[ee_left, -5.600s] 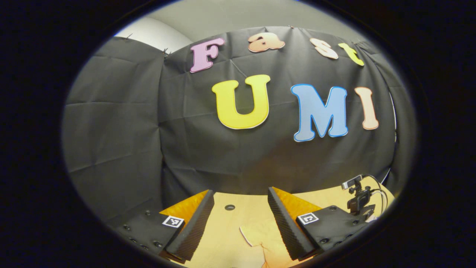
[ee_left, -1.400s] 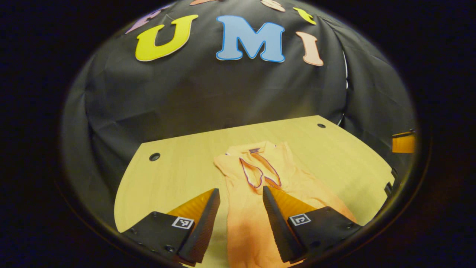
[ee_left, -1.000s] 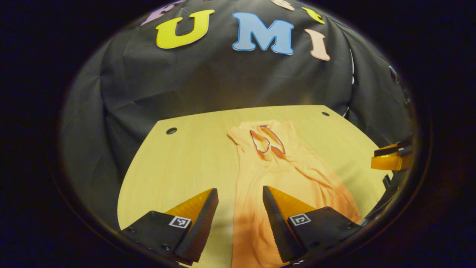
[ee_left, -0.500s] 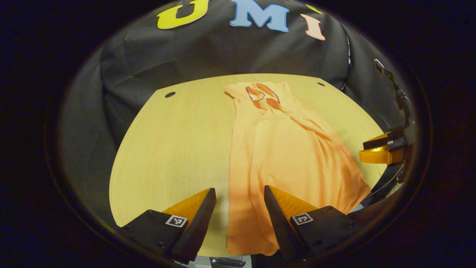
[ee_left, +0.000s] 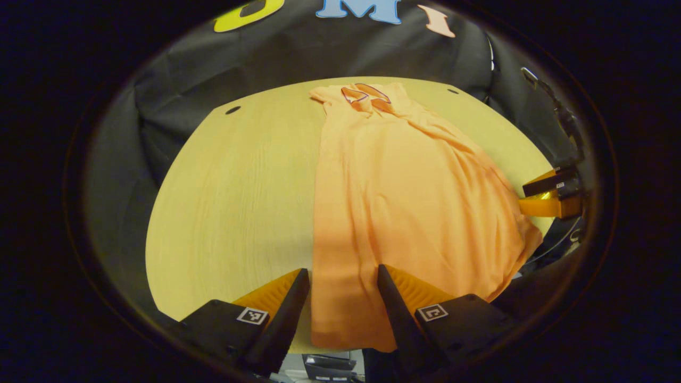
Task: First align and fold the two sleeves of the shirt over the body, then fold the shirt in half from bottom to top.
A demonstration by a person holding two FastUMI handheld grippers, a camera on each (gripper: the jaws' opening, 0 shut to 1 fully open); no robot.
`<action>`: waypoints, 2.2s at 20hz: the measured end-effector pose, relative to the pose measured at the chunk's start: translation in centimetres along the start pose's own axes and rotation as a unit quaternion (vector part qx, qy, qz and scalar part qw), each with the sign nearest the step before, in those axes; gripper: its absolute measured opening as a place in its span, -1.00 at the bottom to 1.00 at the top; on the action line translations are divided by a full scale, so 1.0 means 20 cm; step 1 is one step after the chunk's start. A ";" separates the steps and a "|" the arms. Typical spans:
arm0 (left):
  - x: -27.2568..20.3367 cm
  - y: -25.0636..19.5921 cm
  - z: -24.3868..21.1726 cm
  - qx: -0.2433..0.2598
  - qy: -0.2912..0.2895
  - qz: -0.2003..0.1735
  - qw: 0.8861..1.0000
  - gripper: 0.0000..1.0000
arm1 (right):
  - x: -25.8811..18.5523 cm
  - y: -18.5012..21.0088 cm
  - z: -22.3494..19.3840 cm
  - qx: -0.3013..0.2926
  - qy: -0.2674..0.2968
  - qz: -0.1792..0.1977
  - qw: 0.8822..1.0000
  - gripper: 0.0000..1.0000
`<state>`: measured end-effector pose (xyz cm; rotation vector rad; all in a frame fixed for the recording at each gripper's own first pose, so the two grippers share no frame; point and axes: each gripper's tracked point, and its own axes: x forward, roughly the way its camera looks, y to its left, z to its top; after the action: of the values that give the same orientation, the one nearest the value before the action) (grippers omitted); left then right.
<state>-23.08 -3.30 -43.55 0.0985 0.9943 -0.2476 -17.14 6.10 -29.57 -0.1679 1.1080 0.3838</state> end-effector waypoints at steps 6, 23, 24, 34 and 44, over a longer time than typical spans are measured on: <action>0.01 0.00 -0.01 -0.003 -0.004 -0.002 1.000 0.79 | 0.05 0.01 -0.05 -0.018 0.017 -0.002 1.000 0.29; 0.05 -0.06 0.05 0.060 -0.005 0.004 0.998 -0.89 | 0.03 0.02 -0.03 -0.014 0.025 0.001 1.000 -1.00; 0.06 -0.05 0.07 0.047 0.001 0.004 0.999 -0.88 | 0.05 0.02 -0.02 -0.011 0.027 0.002 1.000 -1.00; 0.10 0.03 0.52 -0.006 -0.050 0.015 0.999 -0.89 | -0.03 -0.05 0.33 0.026 -0.027 0.005 0.999 -1.00; 0.24 0.14 1.23 0.004 -0.134 0.019 0.991 -0.89 | 0.01 -0.26 1.03 0.011 -0.116 -0.002 0.993 -1.00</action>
<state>0.17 -6.18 -34.22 0.0885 0.7234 -0.2228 2.12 8.02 -20.88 -0.1023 0.8833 0.3774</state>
